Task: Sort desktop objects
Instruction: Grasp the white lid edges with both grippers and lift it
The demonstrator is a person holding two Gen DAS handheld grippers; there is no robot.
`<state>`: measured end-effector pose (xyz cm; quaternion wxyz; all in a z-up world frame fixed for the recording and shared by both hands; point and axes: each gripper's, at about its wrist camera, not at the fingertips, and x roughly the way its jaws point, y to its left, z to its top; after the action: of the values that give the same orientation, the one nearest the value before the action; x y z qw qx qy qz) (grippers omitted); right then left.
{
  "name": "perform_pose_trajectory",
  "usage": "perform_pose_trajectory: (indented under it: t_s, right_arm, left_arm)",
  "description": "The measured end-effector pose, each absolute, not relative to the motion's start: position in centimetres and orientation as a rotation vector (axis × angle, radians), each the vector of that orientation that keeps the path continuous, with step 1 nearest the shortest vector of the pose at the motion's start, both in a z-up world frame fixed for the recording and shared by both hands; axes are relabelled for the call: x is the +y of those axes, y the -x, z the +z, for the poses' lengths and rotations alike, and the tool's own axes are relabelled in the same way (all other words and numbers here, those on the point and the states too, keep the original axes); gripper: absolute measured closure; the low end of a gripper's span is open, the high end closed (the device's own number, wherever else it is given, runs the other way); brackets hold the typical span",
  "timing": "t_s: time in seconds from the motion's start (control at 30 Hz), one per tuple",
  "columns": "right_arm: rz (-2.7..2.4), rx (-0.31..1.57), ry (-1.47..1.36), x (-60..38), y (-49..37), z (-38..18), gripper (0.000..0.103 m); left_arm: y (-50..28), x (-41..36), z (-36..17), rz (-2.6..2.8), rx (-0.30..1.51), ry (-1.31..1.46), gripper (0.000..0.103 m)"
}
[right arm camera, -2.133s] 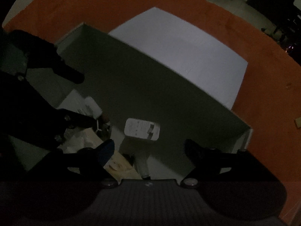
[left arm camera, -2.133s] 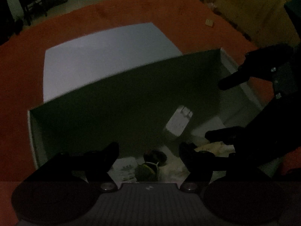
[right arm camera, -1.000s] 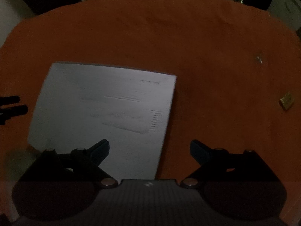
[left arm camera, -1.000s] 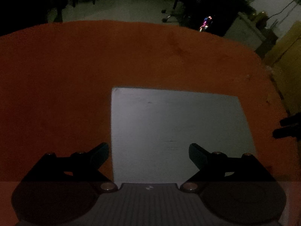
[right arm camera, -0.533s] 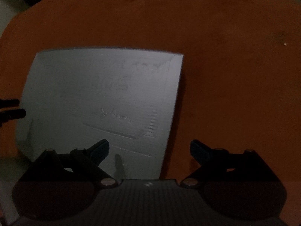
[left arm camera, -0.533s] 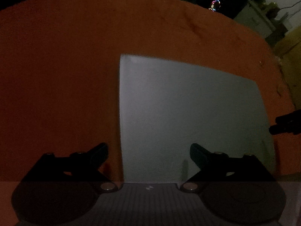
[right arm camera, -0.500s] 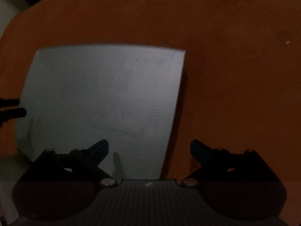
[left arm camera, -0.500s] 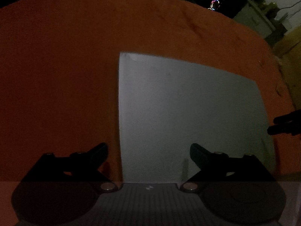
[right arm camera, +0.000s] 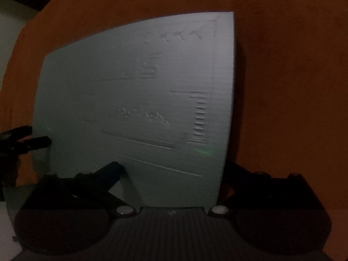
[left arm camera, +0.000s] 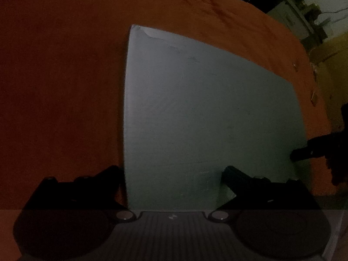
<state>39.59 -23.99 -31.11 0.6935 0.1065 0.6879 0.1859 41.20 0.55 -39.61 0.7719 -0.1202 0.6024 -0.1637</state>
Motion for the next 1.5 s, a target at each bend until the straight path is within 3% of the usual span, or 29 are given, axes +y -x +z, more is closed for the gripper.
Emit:
perform_pose_trajectory:
  t_s: [0.47,0.67,1.5]
  right_arm:
    - [0.51,1.508,-0.174,-25.2,-36.6,-31.4,0.001]
    - [0.468,1.482,-0.165,-25.1,-37.1,-30.1,0.006]
    - [0.453,1.257,-0.146,-25.9,-31.5,-20.8,0.006]
  left_arm:
    - [-40.4,0.4,-39.4,-0.387,1.35,0.233,0.0]
    - [-40.5,-0.8,-38.7,-0.408,1.354,0.193,0.001]
    - [-34.9,-1.6,-26.5,-0.255,1.099,0.126,0.0]
